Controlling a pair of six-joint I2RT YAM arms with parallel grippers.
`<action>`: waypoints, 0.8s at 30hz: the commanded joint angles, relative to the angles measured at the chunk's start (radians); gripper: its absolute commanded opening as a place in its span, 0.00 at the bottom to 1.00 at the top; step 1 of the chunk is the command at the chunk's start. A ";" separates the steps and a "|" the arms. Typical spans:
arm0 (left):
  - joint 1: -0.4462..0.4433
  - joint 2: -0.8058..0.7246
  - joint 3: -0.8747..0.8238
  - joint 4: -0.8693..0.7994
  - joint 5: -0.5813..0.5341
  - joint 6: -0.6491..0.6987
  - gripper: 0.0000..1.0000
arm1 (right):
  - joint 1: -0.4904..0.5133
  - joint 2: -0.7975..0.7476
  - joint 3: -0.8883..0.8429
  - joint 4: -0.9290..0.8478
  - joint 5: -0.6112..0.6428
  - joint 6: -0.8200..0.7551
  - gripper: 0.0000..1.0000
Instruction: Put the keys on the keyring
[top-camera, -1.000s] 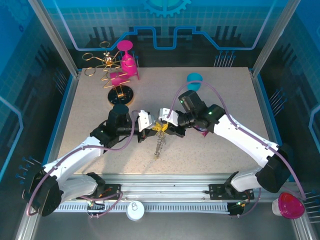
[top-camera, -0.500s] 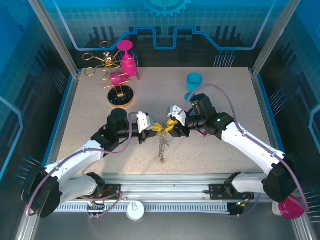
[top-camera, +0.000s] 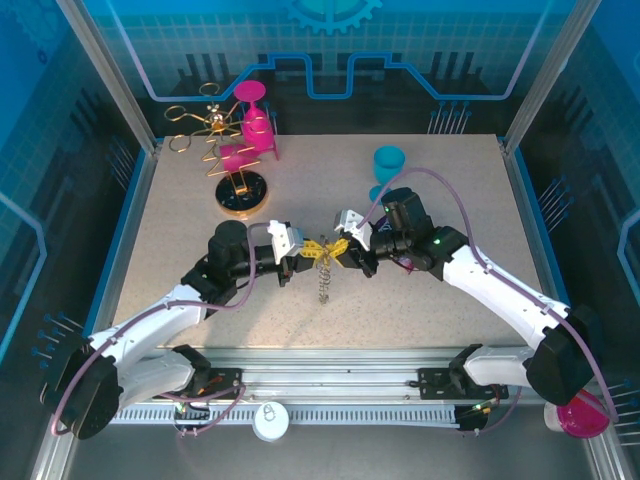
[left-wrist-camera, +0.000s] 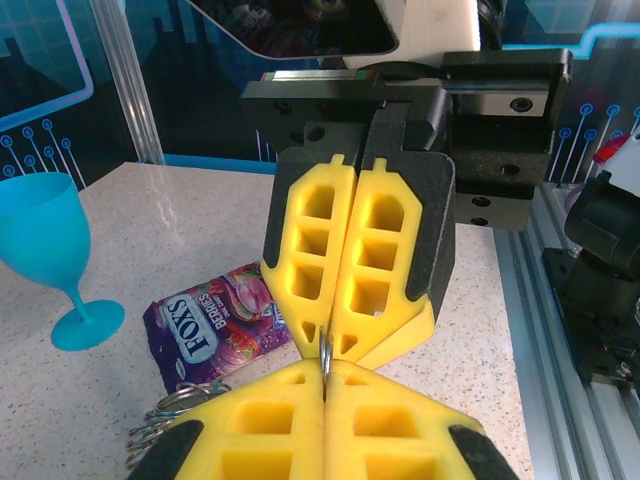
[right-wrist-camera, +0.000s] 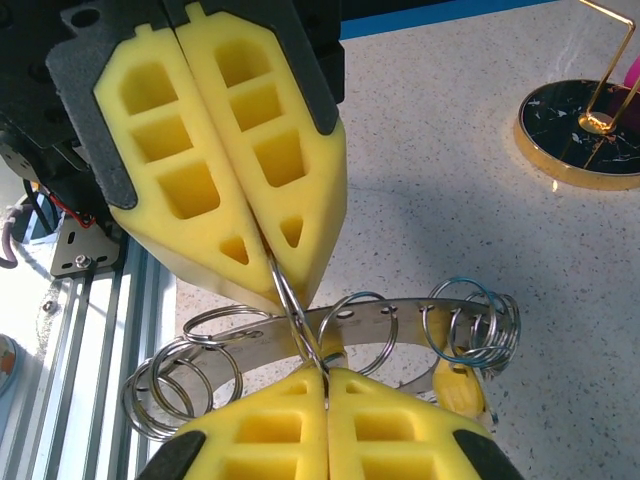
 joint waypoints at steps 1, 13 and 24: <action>-0.008 -0.014 -0.005 0.104 0.002 -0.044 0.00 | 0.023 0.013 0.007 0.016 -0.027 0.003 0.07; -0.013 -0.010 -0.001 0.073 -0.102 -0.018 0.00 | 0.025 -0.042 -0.026 0.050 0.004 0.028 0.22; -0.012 0.000 -0.014 0.143 -0.063 -0.067 0.00 | 0.017 -0.069 -0.041 -0.010 0.086 0.070 0.28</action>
